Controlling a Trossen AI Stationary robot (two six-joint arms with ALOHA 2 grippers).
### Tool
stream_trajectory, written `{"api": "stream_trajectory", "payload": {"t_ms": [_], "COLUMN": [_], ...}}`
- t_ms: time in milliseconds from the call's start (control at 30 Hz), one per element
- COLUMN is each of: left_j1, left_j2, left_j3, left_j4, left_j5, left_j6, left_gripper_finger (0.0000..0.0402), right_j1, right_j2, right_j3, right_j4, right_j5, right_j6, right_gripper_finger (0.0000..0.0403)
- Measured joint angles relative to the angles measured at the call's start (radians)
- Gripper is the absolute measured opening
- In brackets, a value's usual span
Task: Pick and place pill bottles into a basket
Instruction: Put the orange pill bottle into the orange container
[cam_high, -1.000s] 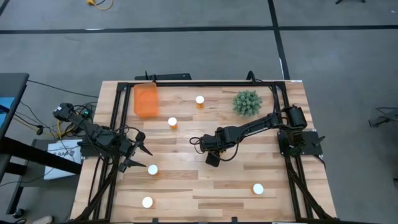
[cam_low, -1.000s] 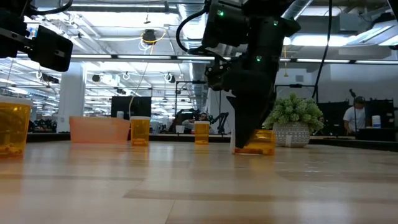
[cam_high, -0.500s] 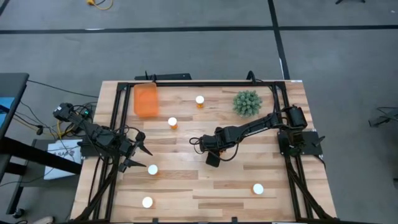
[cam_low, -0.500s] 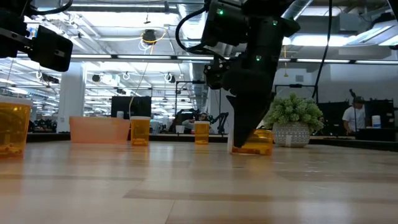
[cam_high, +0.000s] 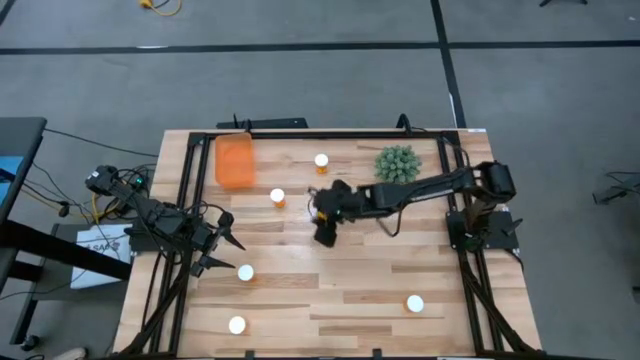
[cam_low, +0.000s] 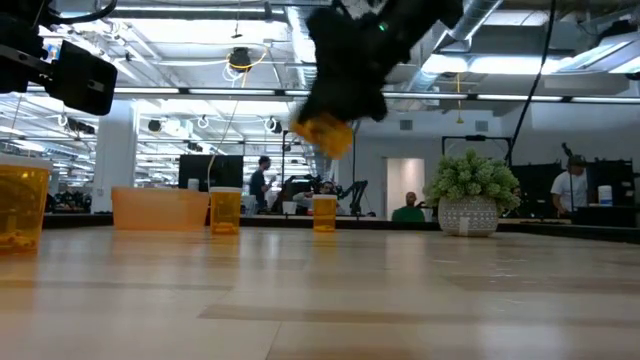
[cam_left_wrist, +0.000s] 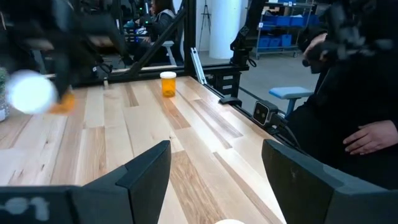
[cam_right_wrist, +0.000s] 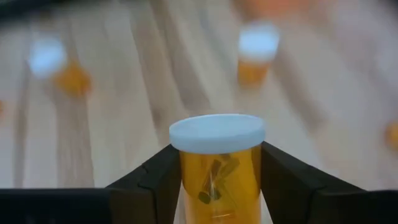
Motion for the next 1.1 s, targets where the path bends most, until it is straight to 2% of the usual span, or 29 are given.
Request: {"api": "stream_trajectory", "payload": {"t_ms": [300,533,867,1100], "left_j1": [0.000,0.000,0.000,0.000], "left_j2": [0.000,0.000,0.000,0.000], "left_j3": [0.000,0.000,0.000,0.000], "left_j4": [0.000,0.000,0.000,0.000], "left_j5": [0.000,0.000,0.000,0.000], "left_j6": [0.000,0.000,0.000,0.005], "left_gripper_finger": [0.0242,0.0242,0.0242,0.0242], "right_j1": [-0.092,-0.121,-0.116,-0.079], "right_j2": [-0.035,-0.035,-0.035,-0.035], "right_j3": [0.000,0.000,0.000,0.000], "right_j4": [0.397,0.540,0.568,0.565], "right_j5": [-0.003,-0.049,-0.182,-0.188], "right_j6": [-0.116,-0.148,-0.149,-0.185], "right_gripper_finger": [0.0178,0.0175,0.0178,0.0181]}}
